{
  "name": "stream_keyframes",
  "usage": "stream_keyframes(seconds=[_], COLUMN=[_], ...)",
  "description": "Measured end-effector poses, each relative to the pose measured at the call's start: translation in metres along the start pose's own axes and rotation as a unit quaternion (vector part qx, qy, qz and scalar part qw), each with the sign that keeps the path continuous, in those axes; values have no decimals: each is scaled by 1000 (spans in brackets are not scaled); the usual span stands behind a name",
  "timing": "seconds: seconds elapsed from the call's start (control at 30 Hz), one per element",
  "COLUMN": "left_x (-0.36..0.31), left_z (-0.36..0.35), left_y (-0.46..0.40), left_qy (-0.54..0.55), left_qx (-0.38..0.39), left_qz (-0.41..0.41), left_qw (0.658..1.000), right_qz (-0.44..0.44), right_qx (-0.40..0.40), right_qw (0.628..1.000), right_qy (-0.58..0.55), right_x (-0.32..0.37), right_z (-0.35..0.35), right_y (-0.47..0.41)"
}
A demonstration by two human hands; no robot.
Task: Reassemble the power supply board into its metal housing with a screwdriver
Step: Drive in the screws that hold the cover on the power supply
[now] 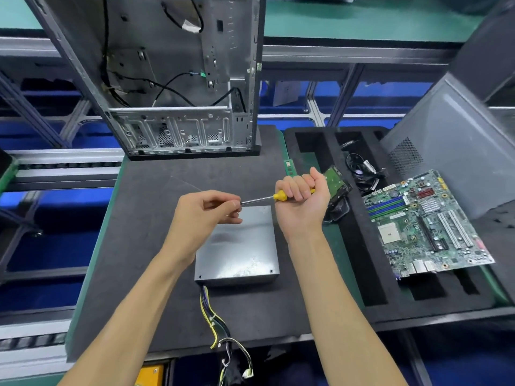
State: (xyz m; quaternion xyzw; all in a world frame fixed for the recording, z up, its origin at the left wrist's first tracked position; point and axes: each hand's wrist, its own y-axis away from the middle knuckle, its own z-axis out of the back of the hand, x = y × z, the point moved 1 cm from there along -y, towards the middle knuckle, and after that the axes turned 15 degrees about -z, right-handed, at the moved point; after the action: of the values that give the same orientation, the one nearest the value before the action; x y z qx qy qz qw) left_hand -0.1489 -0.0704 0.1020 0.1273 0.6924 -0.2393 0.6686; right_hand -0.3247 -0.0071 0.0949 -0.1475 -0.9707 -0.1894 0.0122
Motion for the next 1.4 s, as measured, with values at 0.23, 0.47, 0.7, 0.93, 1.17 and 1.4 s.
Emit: stream_keyframes(seconds=[0.23,0.47,0.7,0.93,1.17,1.4], left_x=[3,2,36,70,58,64], left_z=[-10,-9,22,26,9,14], left_y=[7,12,27,50,49,40], left_qy=[-38,-25,-194,-62,-58,-68], left_qx=[20,29,-145,-83,-90,-86], left_qz=[-32,-38,5,205,199,205], left_qw=[999,999,970,973,974,973], right_qz=[-5,-15,-48,-48,-34,-26], right_qx=[-9,-21,1,-16,-24,-18], right_qw=[999,997,991,987,990,991], right_qy=[-44,-78,-128,-150,-135,-132], right_x=[4,1,5,-6,-8,-12], right_z=[10,18,54,90,87,83], right_y=[8,5,-1,-2,-5,-11])
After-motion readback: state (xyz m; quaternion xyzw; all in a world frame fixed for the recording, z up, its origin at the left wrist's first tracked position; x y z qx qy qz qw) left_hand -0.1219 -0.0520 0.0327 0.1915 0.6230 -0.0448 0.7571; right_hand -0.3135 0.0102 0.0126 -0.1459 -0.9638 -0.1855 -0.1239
